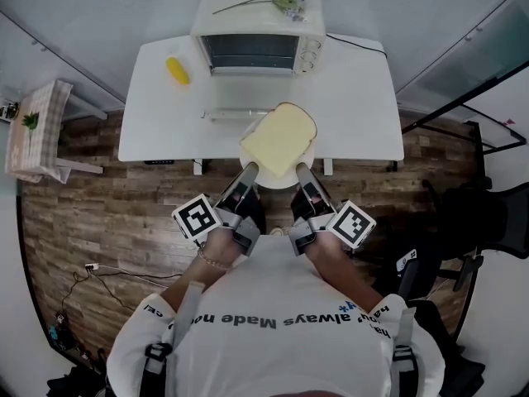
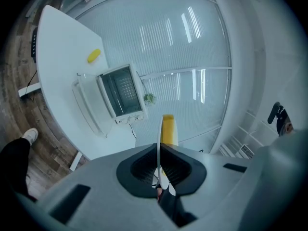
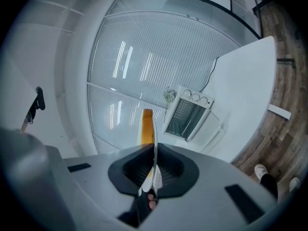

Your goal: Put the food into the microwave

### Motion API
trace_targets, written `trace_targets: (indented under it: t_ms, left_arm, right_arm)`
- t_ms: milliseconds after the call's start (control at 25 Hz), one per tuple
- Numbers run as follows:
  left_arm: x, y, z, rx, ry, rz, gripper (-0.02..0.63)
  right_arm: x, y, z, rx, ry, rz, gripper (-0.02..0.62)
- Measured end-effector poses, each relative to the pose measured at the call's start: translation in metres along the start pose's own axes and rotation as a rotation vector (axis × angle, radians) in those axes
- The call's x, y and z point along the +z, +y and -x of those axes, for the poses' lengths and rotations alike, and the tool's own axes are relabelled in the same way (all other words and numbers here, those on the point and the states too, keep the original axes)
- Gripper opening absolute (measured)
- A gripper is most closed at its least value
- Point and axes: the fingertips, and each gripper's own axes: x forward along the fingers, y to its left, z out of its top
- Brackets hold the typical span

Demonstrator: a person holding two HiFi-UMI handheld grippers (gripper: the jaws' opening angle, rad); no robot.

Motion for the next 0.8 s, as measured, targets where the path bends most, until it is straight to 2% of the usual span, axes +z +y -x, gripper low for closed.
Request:
trace_targets:
  t_ms: [480,800]
  left_arm:
    - [0.125,0.023,-0.058,0.004,0.006,0.000,0.018]
    - [0.191,0.039,-0.091,0.003,0.013,0.015,0.018]
  right_arm:
    - [0.024,0.003,-0.137,-0.012,-0.003,0.007,0.025]
    - [0.037,0.001,-0.211,-0.025,-0.007,0.001,0.025]
